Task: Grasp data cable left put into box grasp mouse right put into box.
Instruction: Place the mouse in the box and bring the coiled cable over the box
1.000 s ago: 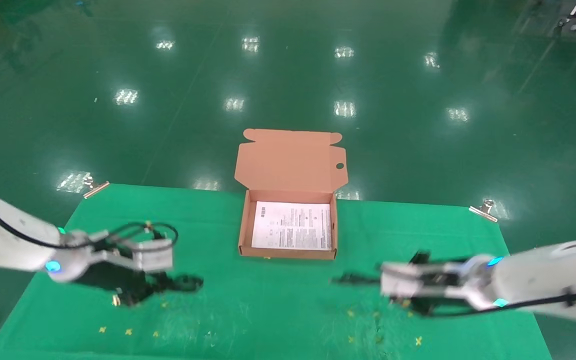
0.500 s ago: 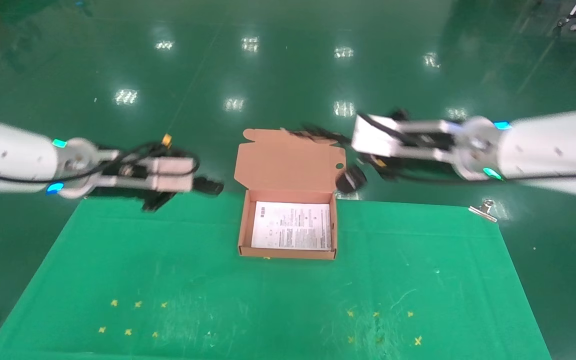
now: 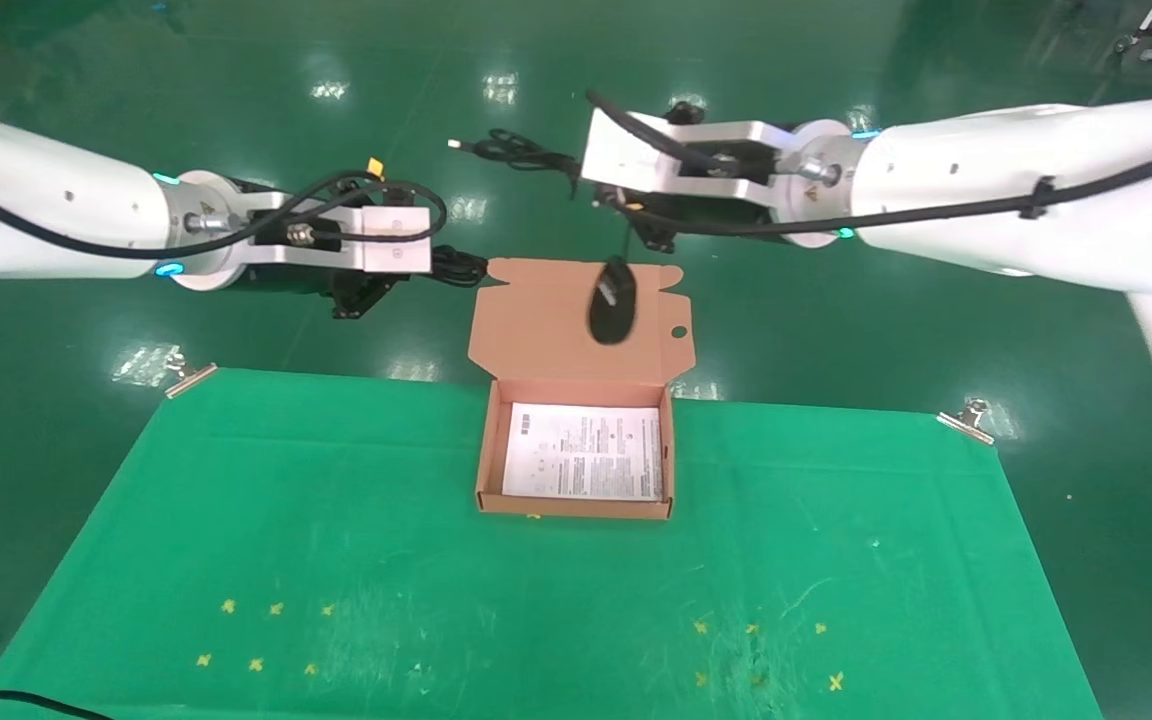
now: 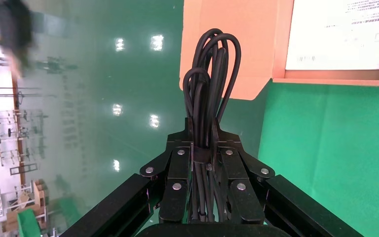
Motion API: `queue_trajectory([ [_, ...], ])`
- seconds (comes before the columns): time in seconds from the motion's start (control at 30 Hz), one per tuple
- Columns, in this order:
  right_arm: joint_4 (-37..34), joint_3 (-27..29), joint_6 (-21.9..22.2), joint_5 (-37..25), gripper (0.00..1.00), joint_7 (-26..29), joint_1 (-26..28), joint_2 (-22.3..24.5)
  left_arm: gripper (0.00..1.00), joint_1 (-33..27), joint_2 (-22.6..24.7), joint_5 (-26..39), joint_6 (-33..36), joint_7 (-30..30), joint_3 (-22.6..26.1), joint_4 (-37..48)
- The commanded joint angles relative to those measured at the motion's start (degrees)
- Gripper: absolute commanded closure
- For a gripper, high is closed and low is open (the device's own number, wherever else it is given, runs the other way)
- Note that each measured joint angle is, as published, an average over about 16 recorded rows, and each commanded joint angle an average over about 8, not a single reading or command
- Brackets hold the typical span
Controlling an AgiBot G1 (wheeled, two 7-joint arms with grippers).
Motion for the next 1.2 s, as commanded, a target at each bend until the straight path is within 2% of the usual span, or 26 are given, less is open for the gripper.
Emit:
queue_trajectory([
  [0.03,-1.2,0.0,0.4,0.8,1.00,-1.4,0.5,-0.9,1.00,-0.3,0.4,-0.1,-0.1,0.4,0.0,0.6],
  [0.4,-3.7,-0.7,1.8,0.9,1.00,-3.0,-0.7,-3.0,1.00,-0.7,-2.5,1.2,1.9,-1.5,0.0,0.6],
  [0.73,-11.2,-3.6,4.6,2.1,1.00,-6.7,-2.6,-6.7,1.00,-0.7,-5.6,4.7,5.5,-6.3,0.9,-3.0],
  [1.0,-14.7,-9.7,8.6,8.4,1.00,-8.4,-4.1,-7.8,1.00,-0.3,-5.9,5.4,5.8,-7.8,0.9,-4.7],
  [1.2,-16.2,-16.4,13.1,14.2,1.00,-7.0,-5.2,-8.0,1.00,-0.2,-6.0,5.6,5.9,-8.1,0.9,-5.0],
])
